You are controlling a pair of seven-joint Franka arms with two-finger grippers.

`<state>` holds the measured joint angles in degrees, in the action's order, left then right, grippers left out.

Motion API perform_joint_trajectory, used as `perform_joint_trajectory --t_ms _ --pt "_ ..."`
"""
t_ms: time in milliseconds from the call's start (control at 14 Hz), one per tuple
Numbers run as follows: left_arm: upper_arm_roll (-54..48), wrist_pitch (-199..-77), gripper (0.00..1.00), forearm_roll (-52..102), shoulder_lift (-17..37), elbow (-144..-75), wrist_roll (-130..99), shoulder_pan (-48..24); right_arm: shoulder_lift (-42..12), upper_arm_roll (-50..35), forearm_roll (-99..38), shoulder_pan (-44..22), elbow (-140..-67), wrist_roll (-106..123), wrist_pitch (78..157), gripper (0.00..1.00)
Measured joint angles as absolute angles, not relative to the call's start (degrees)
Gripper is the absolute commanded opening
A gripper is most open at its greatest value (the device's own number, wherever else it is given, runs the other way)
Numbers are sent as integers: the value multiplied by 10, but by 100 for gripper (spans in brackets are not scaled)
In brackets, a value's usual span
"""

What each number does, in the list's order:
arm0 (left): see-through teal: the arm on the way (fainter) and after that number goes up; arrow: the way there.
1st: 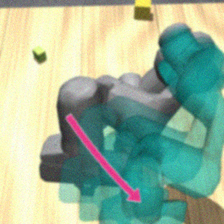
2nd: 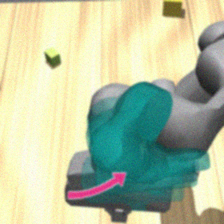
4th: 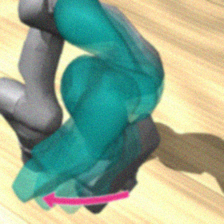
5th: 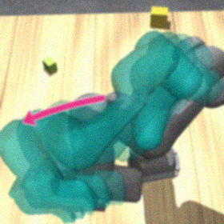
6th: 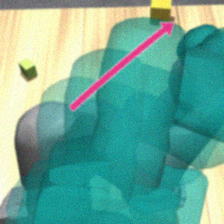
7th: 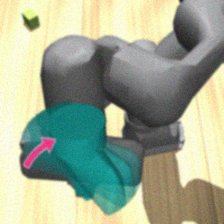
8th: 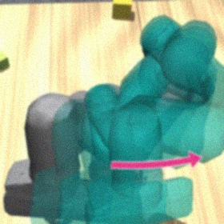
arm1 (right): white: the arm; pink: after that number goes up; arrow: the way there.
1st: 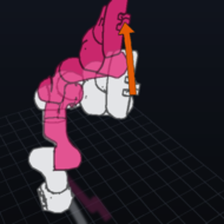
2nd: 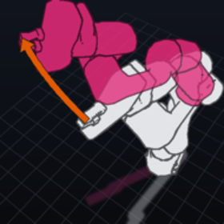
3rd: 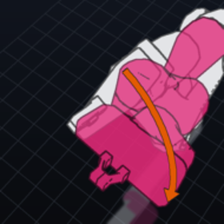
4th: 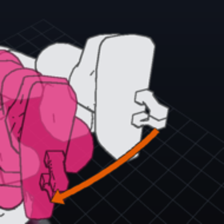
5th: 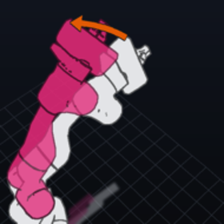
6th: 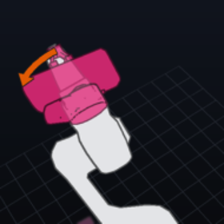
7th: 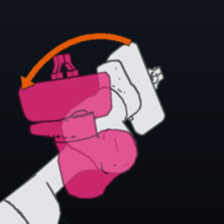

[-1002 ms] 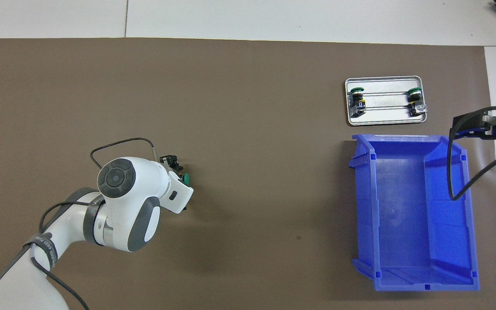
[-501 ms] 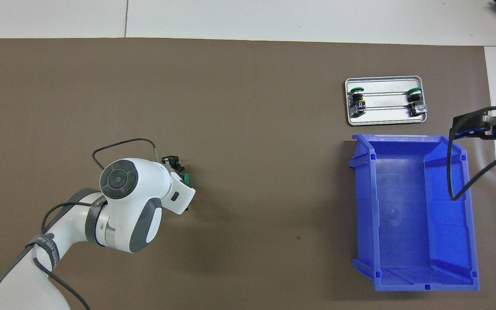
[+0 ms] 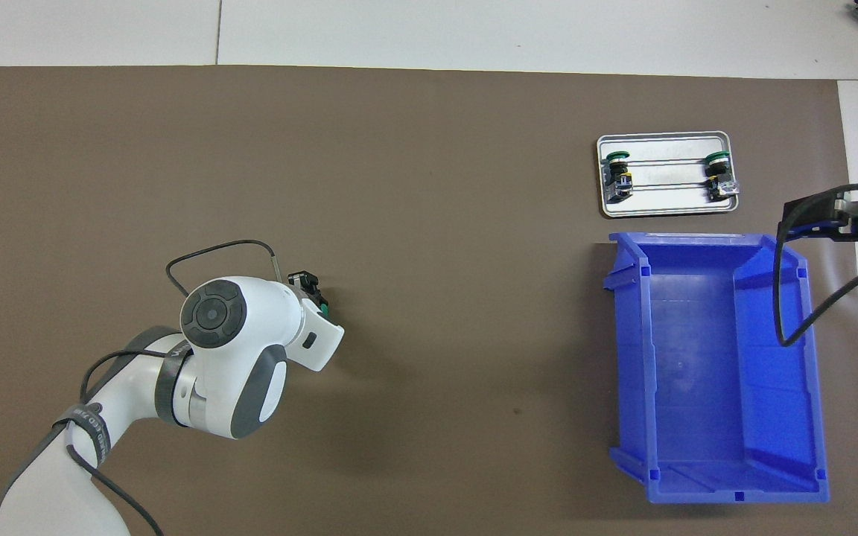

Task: Place and press button with both arms

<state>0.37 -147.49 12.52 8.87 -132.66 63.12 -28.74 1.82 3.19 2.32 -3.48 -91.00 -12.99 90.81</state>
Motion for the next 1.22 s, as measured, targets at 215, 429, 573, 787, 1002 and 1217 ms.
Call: perform_joint_trajectory --t_ms 215,429,573,787,1002,1217 --pt "5 -1476 14 126 91 -1326 630 -288 18 32 23 -35 -910 -130 908 100" --pt "5 -1477 0 127 91 -1326 628 -288 18 32 23 -35 -910 -130 908 100" --pt "7 -1477 0 127 92 -1324 628 -288 18 32 23 -35 -910 -130 908 100" --pt "15 -1477 0 127 94 -1314 627 -287 18 32 23 -35 -910 -130 908 100" --pt "18 -1473 0 127 95 -1294 617 -285 18 32 23 -35 -910 -130 908 100" --pt "18 -1462 0 127 95 -1276 601 -280 18 32 23 -35 -910 -130 908 100"
